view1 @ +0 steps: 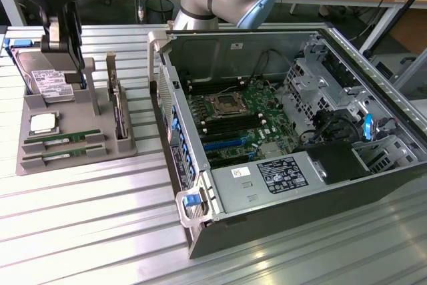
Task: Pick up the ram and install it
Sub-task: 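Pick up the ram and move it above insertion slot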
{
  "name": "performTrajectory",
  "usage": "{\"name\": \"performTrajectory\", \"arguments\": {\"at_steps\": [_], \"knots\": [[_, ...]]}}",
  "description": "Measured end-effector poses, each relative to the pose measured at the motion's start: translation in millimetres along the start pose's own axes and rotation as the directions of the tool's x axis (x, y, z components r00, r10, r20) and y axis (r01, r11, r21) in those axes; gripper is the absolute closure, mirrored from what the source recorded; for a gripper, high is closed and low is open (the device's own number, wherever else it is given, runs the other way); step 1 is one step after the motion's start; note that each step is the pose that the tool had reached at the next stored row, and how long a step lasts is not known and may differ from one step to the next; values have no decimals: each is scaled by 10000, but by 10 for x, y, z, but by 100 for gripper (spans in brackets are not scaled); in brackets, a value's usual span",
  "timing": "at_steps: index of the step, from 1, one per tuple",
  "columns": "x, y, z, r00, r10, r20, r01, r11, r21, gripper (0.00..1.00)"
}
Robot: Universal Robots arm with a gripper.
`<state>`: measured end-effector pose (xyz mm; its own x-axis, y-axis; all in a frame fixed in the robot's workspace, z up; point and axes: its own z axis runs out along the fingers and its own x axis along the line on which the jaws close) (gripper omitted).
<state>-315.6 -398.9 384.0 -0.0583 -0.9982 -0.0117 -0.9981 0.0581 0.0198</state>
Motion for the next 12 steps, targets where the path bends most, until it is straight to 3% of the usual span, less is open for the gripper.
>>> {"name": "performTrajectory", "arguments": {"at_steps": [12], "knots": [[2, -2, 97, 10000, -2, 80, 2, 10000, -5, 64]]}}
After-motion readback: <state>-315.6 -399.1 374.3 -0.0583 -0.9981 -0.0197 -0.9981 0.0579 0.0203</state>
